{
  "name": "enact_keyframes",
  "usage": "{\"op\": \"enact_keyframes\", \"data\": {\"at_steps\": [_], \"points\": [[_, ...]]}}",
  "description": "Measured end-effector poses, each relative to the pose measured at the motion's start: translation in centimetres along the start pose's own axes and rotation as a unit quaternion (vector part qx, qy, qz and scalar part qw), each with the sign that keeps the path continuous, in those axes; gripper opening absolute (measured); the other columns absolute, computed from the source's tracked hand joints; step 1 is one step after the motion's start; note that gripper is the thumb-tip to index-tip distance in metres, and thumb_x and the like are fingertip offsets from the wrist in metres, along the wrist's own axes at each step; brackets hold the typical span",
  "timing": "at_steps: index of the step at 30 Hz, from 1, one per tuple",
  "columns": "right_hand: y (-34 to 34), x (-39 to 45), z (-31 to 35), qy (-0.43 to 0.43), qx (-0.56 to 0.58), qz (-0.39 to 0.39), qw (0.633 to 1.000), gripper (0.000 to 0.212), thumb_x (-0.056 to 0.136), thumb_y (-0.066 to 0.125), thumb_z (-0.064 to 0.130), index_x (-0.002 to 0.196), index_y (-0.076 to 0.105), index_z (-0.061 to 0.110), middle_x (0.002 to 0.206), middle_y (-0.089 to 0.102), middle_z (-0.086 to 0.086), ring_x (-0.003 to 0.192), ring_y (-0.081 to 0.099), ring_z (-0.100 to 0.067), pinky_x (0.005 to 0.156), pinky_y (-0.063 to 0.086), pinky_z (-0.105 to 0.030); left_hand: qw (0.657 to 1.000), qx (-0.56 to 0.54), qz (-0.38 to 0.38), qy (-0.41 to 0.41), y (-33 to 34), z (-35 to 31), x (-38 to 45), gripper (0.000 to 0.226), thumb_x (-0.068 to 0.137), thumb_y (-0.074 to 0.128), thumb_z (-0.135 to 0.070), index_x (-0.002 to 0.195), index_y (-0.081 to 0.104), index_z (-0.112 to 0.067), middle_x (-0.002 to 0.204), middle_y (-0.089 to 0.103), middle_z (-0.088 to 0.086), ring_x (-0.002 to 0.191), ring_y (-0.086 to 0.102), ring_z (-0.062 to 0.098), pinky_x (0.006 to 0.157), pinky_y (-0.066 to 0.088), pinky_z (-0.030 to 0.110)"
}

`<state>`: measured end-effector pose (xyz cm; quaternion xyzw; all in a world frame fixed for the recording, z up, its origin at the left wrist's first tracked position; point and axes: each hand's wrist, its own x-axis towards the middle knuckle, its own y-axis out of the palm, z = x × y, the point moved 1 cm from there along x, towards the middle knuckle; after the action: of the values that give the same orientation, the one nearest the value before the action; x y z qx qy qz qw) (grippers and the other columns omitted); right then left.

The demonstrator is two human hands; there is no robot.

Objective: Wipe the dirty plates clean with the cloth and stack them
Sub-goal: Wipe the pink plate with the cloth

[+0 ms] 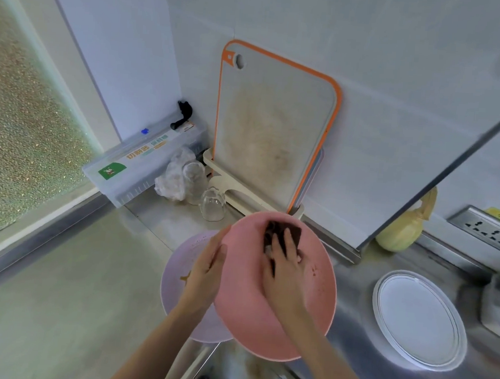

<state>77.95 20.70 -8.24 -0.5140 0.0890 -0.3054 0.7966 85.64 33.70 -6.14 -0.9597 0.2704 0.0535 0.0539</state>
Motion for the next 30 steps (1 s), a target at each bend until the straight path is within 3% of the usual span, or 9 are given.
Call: {"op": "enact_keyframes", "data": {"at_steps": [3, 7, 10, 13, 18, 21, 25, 27, 30], "points": [[1.4, -3.8, 1.3, -0.110, 0.008, 0.064, 0.992, 0.045, 0.090, 0.039, 0.032, 0.132, 0.051, 0.022, 0.145, 0.044, -0.002, 0.128, 0.041, -0.028, 0.104, 0.029, -0.036, 1.000, -0.020, -0.016, -0.015, 0.0, 0.8, -0.1, 0.034, 0.101, 0.037, -0.019, 0.115, 0.048, -0.048, 0.121, 0.054, -0.029, 0.115, 0.049, -0.012, 0.102, 0.035, 0.018], [1.4, -4.4, 2.5, -0.182, -0.037, 0.043, 0.982, 0.042, 0.090, 0.038, 0.040, 0.131, 0.043, 0.032, 0.140, 0.045, 0.011, 0.115, 0.046, -0.027, 0.090, 0.051, -0.034, 0.997, -0.067, -0.032, -0.023, 0.0, 0.8, -0.6, 0.033, 0.100, 0.036, -0.017, 0.114, 0.050, -0.044, 0.116, 0.057, -0.028, 0.105, 0.053, -0.018, 0.090, 0.042, 0.005], [1.1, -0.7, 2.5, -0.130, -0.044, 0.013, 0.990, 0.042, 0.090, 0.037, 0.036, 0.129, 0.050, 0.030, 0.140, 0.045, 0.007, 0.110, 0.050, -0.029, 0.087, 0.053, -0.036, 0.998, -0.049, -0.025, -0.003, 0.0, 0.6, -0.5, 0.034, 0.100, 0.035, -0.013, 0.121, 0.048, -0.037, 0.122, 0.053, -0.026, 0.108, 0.049, -0.022, 0.087, 0.036, -0.002], [0.2, 2.4, 2.0, -0.063, -0.065, 0.000, 0.996, 0.044, 0.089, 0.034, 0.033, 0.125, 0.059, 0.025, 0.141, 0.047, 0.002, 0.102, 0.049, -0.031, 0.079, 0.052, -0.037, 0.999, -0.030, -0.024, 0.005, 0.2, 0.1, -0.3, 0.037, 0.101, 0.032, -0.014, 0.119, 0.045, -0.043, 0.119, 0.050, -0.032, 0.104, 0.046, -0.027, 0.088, 0.034, 0.001], [-1.1, 3.4, -0.4, 0.075, -0.058, -0.027, 0.995, 0.045, 0.100, 0.032, 0.023, 0.145, 0.034, 0.025, 0.157, 0.016, 0.005, 0.123, 0.029, -0.033, 0.099, 0.036, -0.044, 0.997, -0.038, -0.057, 0.034, 0.5, -1.2, 0.3, 0.037, 0.101, 0.032, -0.010, 0.119, 0.047, -0.039, 0.114, 0.052, -0.033, 0.099, 0.047, -0.028, 0.080, 0.032, -0.006], [-1.5, 1.6, -2.2, 0.137, -0.084, -0.098, 0.982, 0.044, 0.093, 0.052, 0.015, 0.137, 0.047, 0.012, 0.151, 0.033, -0.005, 0.122, 0.039, -0.039, 0.097, 0.043, -0.045, 0.994, -0.038, -0.080, 0.060, 0.4, -1.7, 0.8, 0.035, 0.100, 0.033, -0.007, 0.124, 0.048, -0.030, 0.116, 0.053, -0.029, 0.101, 0.047, -0.027, 0.083, 0.033, -0.005], [-0.8, -1.8, -3.4, 0.170, -0.098, -0.104, 0.975, 0.042, 0.078, 0.068, 0.004, 0.119, 0.062, 0.004, 0.136, 0.052, -0.013, 0.085, 0.054, -0.040, 0.068, 0.054, -0.044, 0.994, -0.016, -0.076, 0.082, 0.8, -1.8, 1.5, 0.035, 0.100, 0.034, -0.006, 0.126, 0.051, -0.023, 0.119, 0.056, -0.020, 0.104, 0.048, -0.024, 0.085, 0.033, -0.003], [-0.3, -3.2, -3.4, 0.173, -0.118, -0.085, 0.974, 0.040, 0.074, 0.069, -0.001, 0.114, 0.065, 0.001, 0.129, 0.057, -0.017, 0.077, 0.055, -0.039, 0.060, 0.054, -0.042, 0.994, -0.005, -0.081, 0.074, 1.1, -1.4, 1.4, 0.035, 0.100, 0.035, -0.008, 0.127, 0.052, -0.022, 0.115, 0.058, -0.027, 0.103, 0.049, -0.023, 0.083, 0.034, -0.003], [0.5, -5.1, -2.8, 0.188, -0.111, -0.051, 0.975, 0.043, 0.074, 0.068, 0.007, 0.117, 0.064, 0.003, 0.125, 0.059, -0.018, 0.081, 0.056, -0.042, 0.063, 0.055, -0.041, 0.994, 0.021, -0.095, 0.054, 1.4, -0.9, 1.1, 0.037, 0.101, 0.033, -0.013, 0.126, 0.050, -0.034, 0.100, 0.057, -0.047, 0.098, 0.047, -0.027, 0.080, 0.033, -0.003]]}}
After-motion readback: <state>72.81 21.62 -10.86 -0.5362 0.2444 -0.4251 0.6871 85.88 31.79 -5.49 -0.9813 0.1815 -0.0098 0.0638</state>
